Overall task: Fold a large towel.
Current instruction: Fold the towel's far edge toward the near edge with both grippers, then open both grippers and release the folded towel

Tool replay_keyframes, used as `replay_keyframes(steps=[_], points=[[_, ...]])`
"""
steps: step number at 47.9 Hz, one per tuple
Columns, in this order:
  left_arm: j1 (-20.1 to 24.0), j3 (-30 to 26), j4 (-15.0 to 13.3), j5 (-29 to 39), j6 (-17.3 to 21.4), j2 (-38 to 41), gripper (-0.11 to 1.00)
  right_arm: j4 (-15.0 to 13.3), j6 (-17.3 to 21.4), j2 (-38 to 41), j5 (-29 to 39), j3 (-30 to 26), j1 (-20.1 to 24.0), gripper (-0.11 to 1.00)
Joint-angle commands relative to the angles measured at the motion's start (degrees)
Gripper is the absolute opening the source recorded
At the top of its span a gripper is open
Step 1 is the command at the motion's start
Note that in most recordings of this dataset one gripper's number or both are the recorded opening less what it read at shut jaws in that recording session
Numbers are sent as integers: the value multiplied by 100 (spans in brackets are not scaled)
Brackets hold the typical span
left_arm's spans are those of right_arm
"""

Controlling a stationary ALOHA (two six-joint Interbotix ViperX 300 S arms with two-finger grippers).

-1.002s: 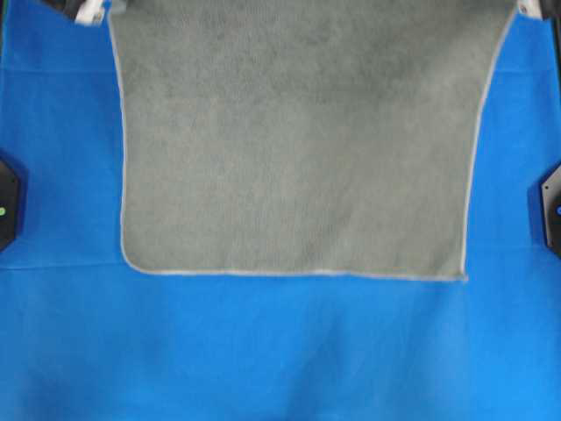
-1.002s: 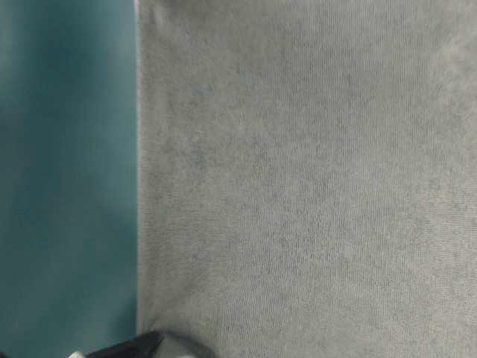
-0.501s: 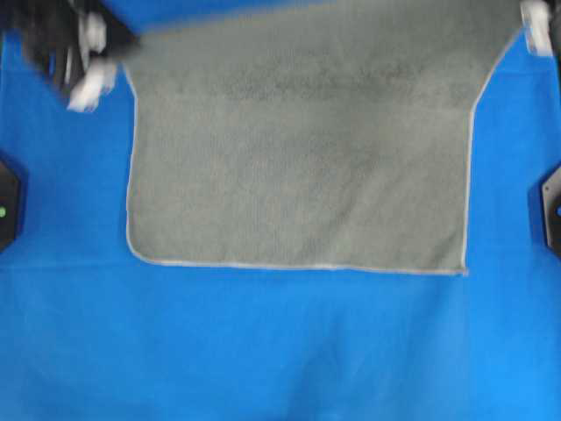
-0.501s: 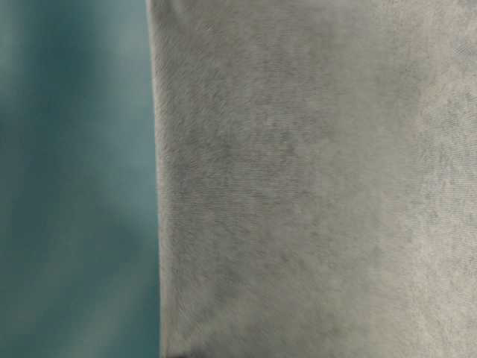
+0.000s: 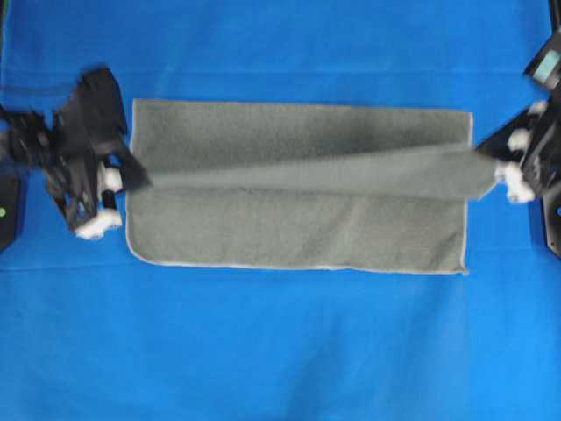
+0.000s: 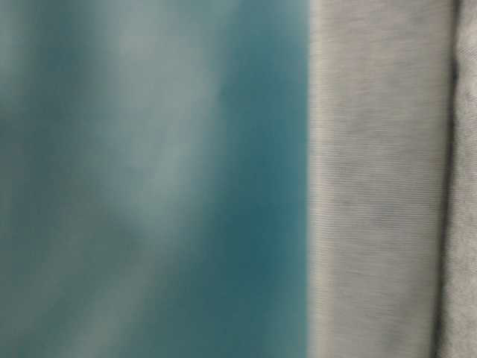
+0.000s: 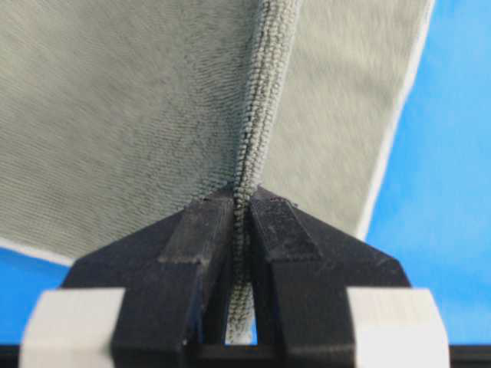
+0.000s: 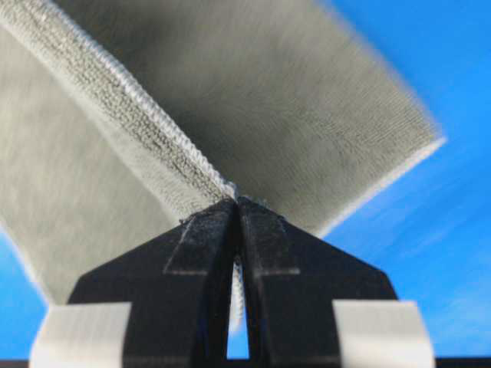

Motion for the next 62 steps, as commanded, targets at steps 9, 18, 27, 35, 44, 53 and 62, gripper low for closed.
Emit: replay_keyframes(steps=[9, 18, 27, 35, 44, 53, 62], points=[[-712, 132, 0, -659, -334, 677, 3, 290, -18, 914, -1002, 79, 861, 1], [-967, 79, 0, -765, -396, 923, 3, 308, 290, 1441, -1371, 44, 1397, 1], [-993, 70, 0, -773, -404, 932, 3, 316, 633, 1538, -1406, 26, 1898, 2], [-1002, 9, 0, -721, -396, 844, 24, 299, 791, 1450, -1380, -35, 2101, 23], [-1151, -185, 0, -457, -316, 308, 77, 105, 773, 1002, -1037, -316, 2224, 67], [-993, -185, 141, -264, -176, -457, 78, -677, 826, 369, -501, -571, 2101, 62], [167, -35, 141, -510, 387, -562, 77, -1591, 940, 413, -149, -492, 1055, 62]])
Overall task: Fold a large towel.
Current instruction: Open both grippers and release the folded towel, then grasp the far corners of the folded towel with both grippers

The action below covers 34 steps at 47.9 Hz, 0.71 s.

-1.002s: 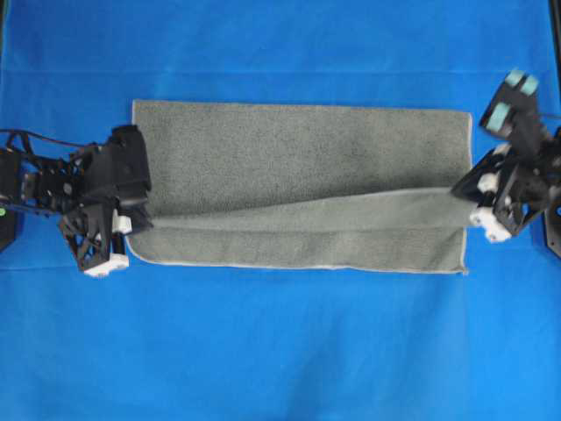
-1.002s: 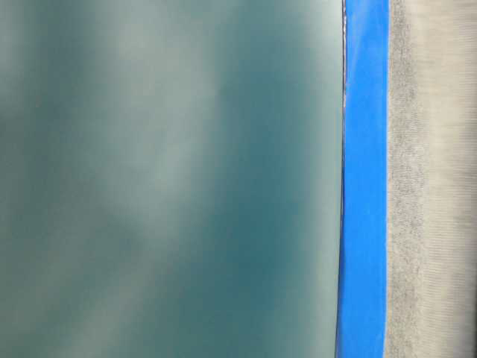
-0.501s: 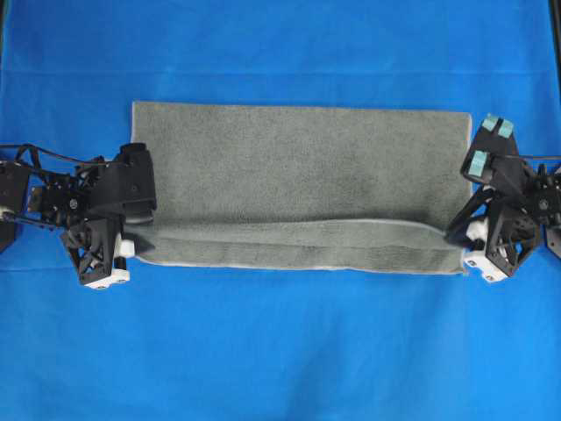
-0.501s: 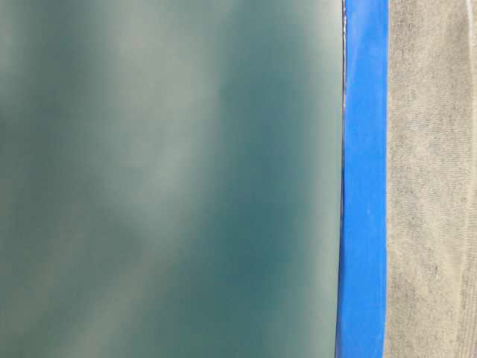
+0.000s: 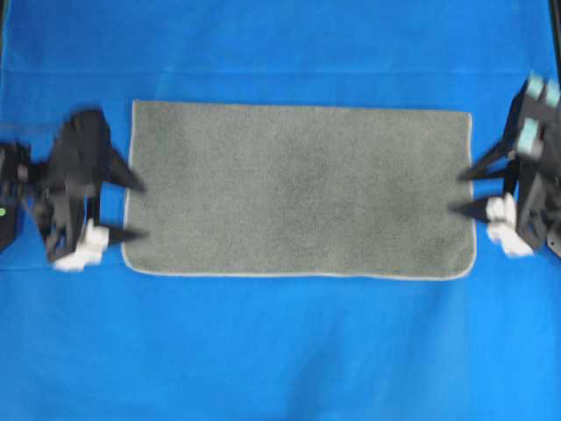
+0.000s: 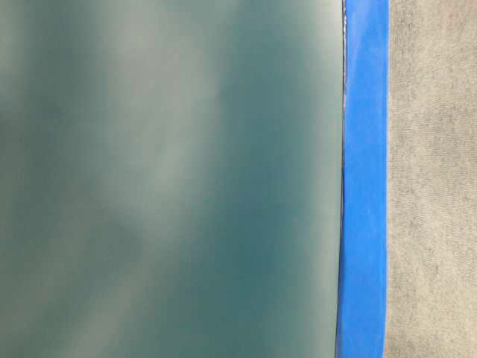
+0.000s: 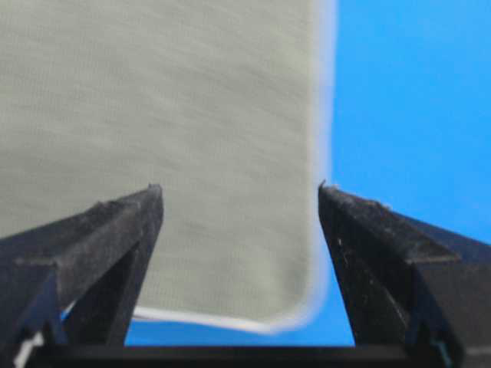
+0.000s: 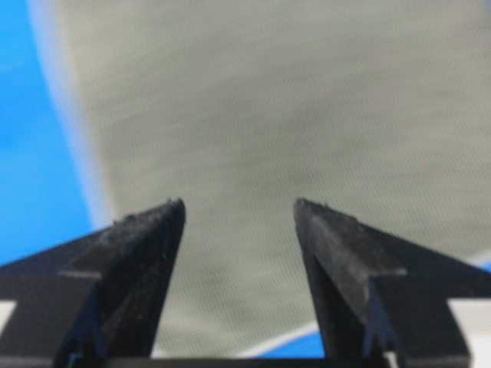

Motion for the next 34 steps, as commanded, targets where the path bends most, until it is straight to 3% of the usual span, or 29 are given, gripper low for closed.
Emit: replay_keyframes(steps=[1, 10, 18, 25, 34], points=[[563, -26, 18, -176, 272, 62, 77, -396, 0, 149, 70, -53, -554, 62], [1564, -26, 18, -686, 1345, 703, 77, -1046, -35, 1037, -123, 53, -1688, 62], [2127, -53, 0, -1230, 2241, 1529, 77, -1239, -53, 1942, -773, 132, -2171, 61], [2479, -79, 0, -1644, 2619, 2224, 77, -1468, -62, 2549, -1371, 149, -2558, 61], [2672, -97, 0, -2004, 2769, 2856, 77, -1635, -62, 2988, -1854, 167, -2856, 61]])
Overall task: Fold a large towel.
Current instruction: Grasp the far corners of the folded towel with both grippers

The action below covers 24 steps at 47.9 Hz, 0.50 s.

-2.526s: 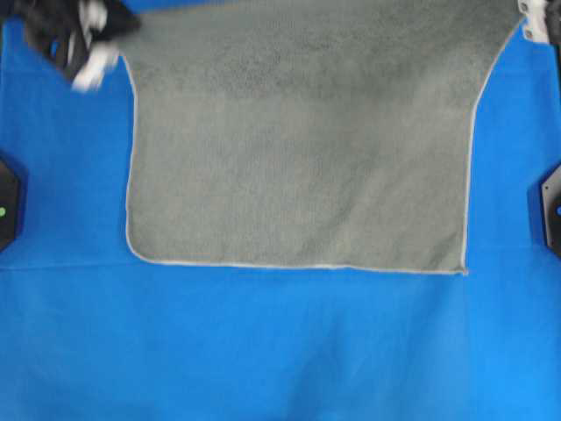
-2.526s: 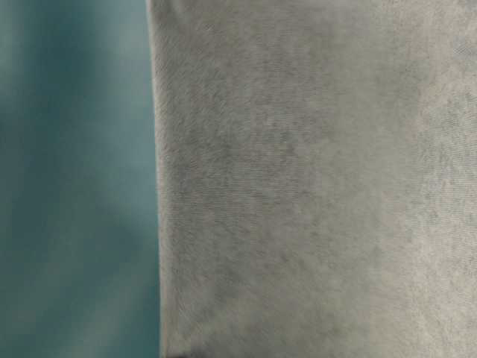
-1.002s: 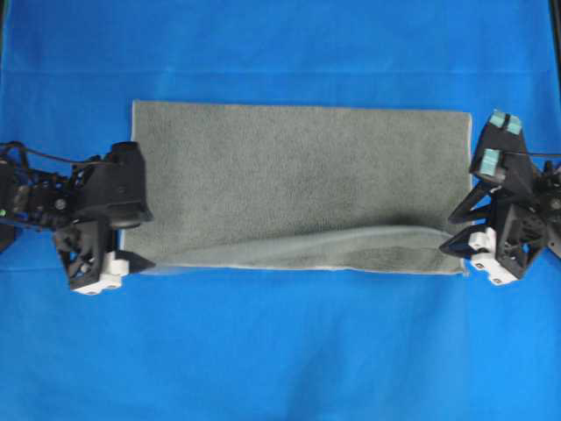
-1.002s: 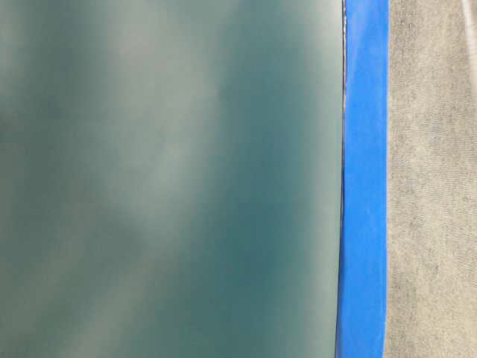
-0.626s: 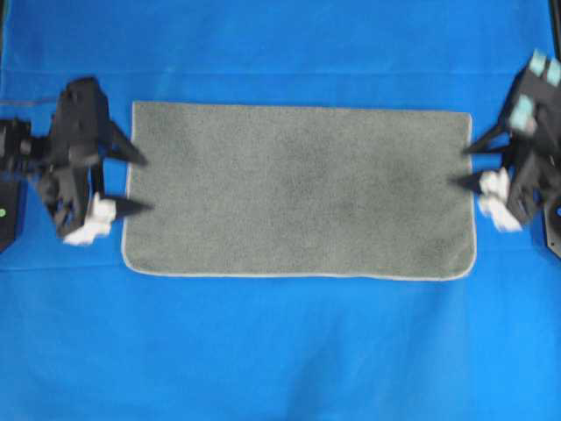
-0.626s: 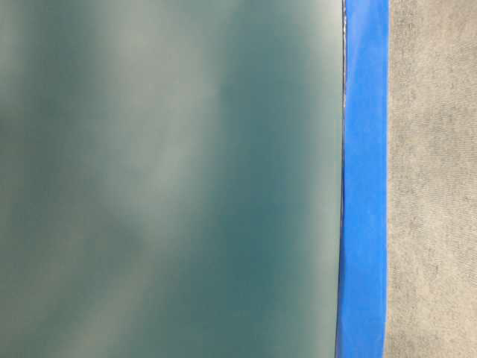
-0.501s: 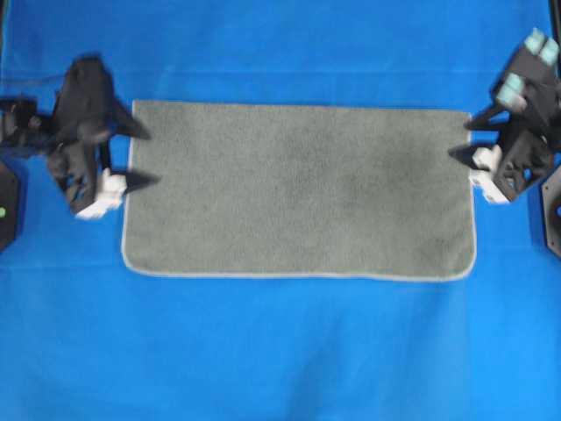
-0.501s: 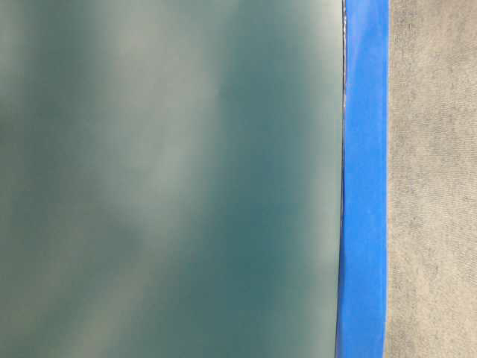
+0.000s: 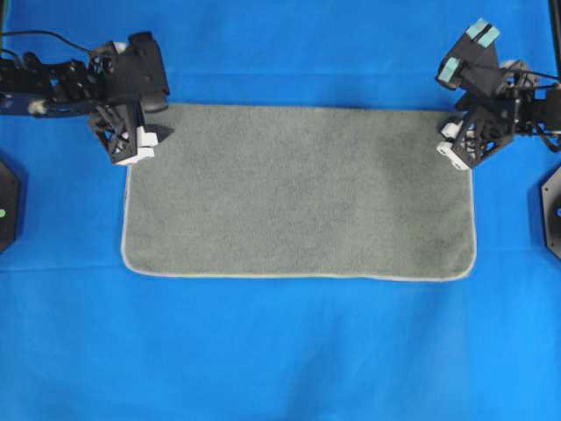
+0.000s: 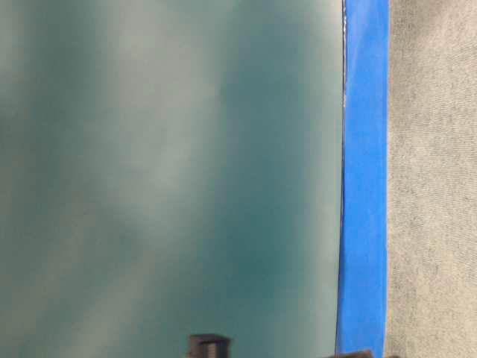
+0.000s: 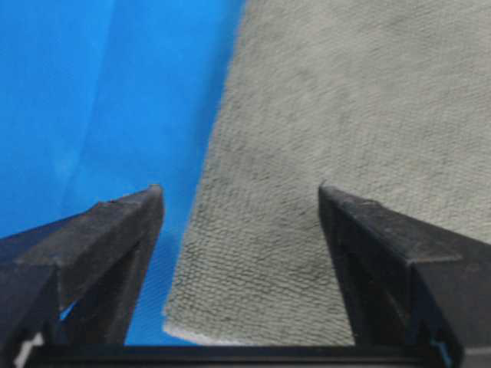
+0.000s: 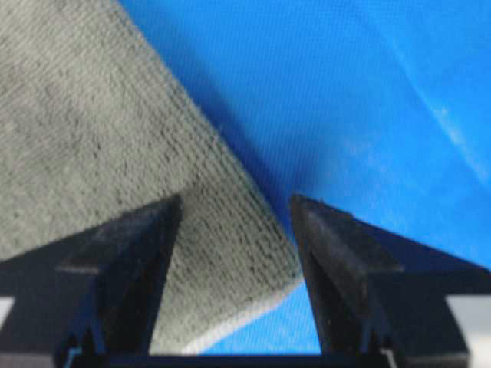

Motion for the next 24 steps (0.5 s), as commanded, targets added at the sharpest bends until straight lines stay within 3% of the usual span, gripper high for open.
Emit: replay_keyframes(steps=[1, 9, 18, 21, 24], points=[[26, -114, 0, -114, 44, 149, 77, -53, 9, 132, -167, -26, -88, 61], [0, -141, 0, 79, 132, 202, 64, -114, 0, 229, -193, -9, -105, 57], [-9, -158, 0, 729, 220, 185, 13, -97, -35, 35, -220, 35, -62, 8], [0, -193, 0, 861, 202, 149, 3, -88, -35, -132, -193, 44, -26, 3], [18, -255, 0, 1020, 202, 53, 3, -88, -35, -360, -167, 44, 26, 3]])
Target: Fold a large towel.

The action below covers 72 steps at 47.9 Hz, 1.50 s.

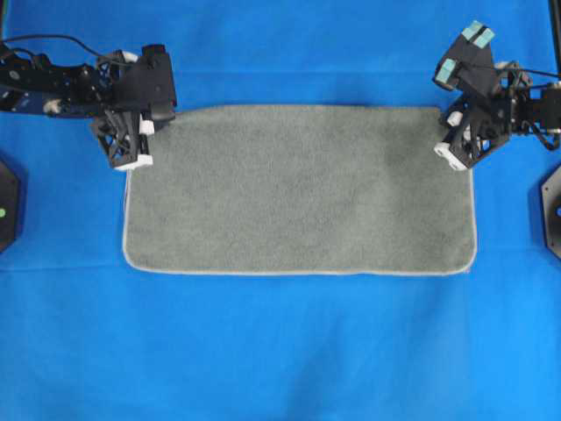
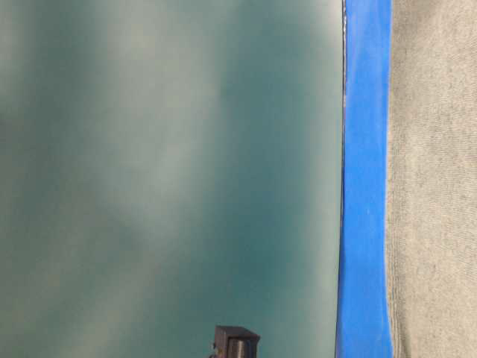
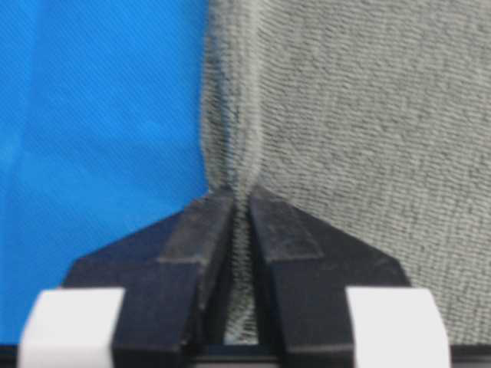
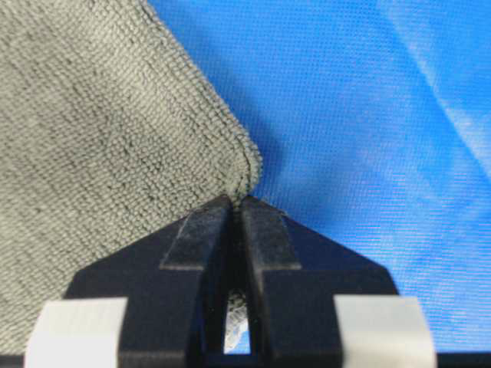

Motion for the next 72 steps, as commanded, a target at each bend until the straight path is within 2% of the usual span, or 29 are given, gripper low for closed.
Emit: replay_keyframes(steps=[1, 7, 16, 26, 32, 38, 44, 50, 58, 64, 72], points=[[35, -132, -9, 290, 0, -246, 3, 0, -9, -378, 62, -35, 70, 3], [35, -404, 0, 879, -9, -694, 3, 35, 0, -1081, 448, -97, 308, 3], [-26, -932, -35, 1925, -123, -1529, 3, 141, 0, -2382, 1635, -352, 905, 3], [-694, -1433, -114, 2312, -246, -2566, 3, 624, 0, -3691, 2452, -765, 1644, 3], [-1169, -1538, -123, 2241, -554, -2997, 3, 729, 35, -4228, 2522, -932, 1951, 3], [-1626, -1494, -114, 2057, -1266, -3076, 3, 677, 44, -4324, 2426, -984, 1942, 3], [-2197, -1529, -114, 1705, -2127, -3032, 3, 369, 62, -4192, 2259, -1107, 1696, 3], [-2804, -1556, -88, 1116, -2689, -2953, 3, 123, 70, -3920, 2021, -1345, 1081, 3], [-3542, -1696, -79, 369, -2707, -2689, 3, 0, 0, -3313, 1274, -1679, -18, 3], [-3990, -1925, -79, -88, -2672, -2338, 3, -9, -9, -2637, 396, -1890, -668, 3], [-4579, -2496, -70, -387, -2347, -1670, 3, -9, -18, -1626, -483, -2276, -958, 3]])
